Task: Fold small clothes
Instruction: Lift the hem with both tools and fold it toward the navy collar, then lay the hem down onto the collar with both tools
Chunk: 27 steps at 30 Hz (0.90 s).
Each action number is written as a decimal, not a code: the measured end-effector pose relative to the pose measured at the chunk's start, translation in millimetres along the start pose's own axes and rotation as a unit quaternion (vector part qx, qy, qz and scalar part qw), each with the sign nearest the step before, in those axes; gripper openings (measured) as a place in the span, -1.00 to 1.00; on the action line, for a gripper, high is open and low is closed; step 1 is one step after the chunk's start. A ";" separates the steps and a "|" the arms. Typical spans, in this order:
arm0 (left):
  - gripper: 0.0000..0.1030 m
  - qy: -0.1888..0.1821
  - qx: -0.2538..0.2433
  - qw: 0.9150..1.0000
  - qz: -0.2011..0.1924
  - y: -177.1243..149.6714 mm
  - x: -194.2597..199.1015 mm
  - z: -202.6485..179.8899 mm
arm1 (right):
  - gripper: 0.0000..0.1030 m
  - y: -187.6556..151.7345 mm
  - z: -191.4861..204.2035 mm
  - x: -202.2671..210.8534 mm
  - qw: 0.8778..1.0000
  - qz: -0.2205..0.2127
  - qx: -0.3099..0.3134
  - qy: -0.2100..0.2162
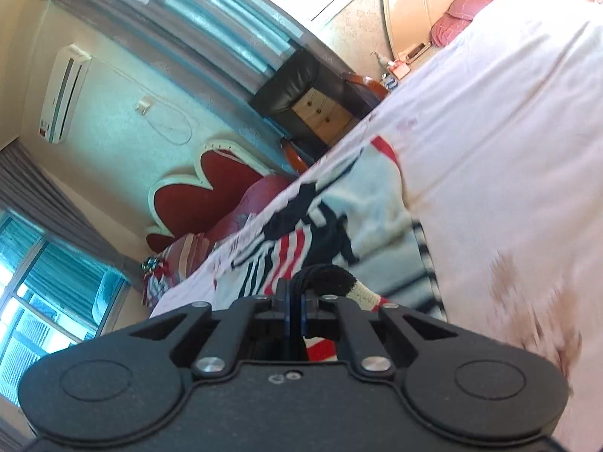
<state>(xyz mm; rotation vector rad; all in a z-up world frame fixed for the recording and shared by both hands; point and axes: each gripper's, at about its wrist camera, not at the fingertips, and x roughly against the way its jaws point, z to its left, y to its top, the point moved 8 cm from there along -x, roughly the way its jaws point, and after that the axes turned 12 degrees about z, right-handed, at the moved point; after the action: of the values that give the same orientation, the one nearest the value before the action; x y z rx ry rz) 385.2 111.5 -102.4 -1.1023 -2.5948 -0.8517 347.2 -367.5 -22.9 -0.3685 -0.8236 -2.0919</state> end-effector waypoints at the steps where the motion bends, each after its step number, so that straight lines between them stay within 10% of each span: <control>1: -0.89 0.004 -0.001 1.000 0.002 10.7 -9.2 -1.3 | -0.89 11.5 -1.1 -7.1 1.000 -0.003 -0.008 0.000; 13: -0.89 0.068 0.011 0.996 0.049 115.3 -161.8 52.6 | -0.89 126.3 -54.3 -157.4 0.996 0.023 -0.078 -0.026; 17: -0.88 0.063 -0.052 0.997 -0.003 136.1 -183.1 56.1 | -0.78 151.1 -82.2 -207.2 0.995 0.026 -0.081 -0.045; 18: -0.69 0.061 -0.069 0.996 -0.014 140.3 -183.8 54.1 | -0.65 154.9 -86.4 -213.7 0.996 0.020 -0.078 -0.049; 19: 0.09 0.061 -0.074 0.995 -0.020 143.4 -183.8 54.7 | -0.58 158.3 -88.2 -217.1 0.996 0.011 -0.068 -0.055; 21: 0.54 0.084 -0.086 0.992 -0.050 151.3 -177.7 57.6 | -0.29 163.3 -86.8 -214.9 0.997 -0.020 -0.037 -0.068; 27: 0.11 0.108 -0.150 0.982 0.030 147.7 -189.8 56.9 | -0.23 164.3 -73.3 -205.5 0.995 -0.028 0.047 -0.078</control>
<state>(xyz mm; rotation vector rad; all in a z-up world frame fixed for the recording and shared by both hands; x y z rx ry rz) 625.9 113.4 -158.4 -1.0822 -2.2961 -1.3028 604.5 -364.4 -114.2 -0.4667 -1.0316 -2.0867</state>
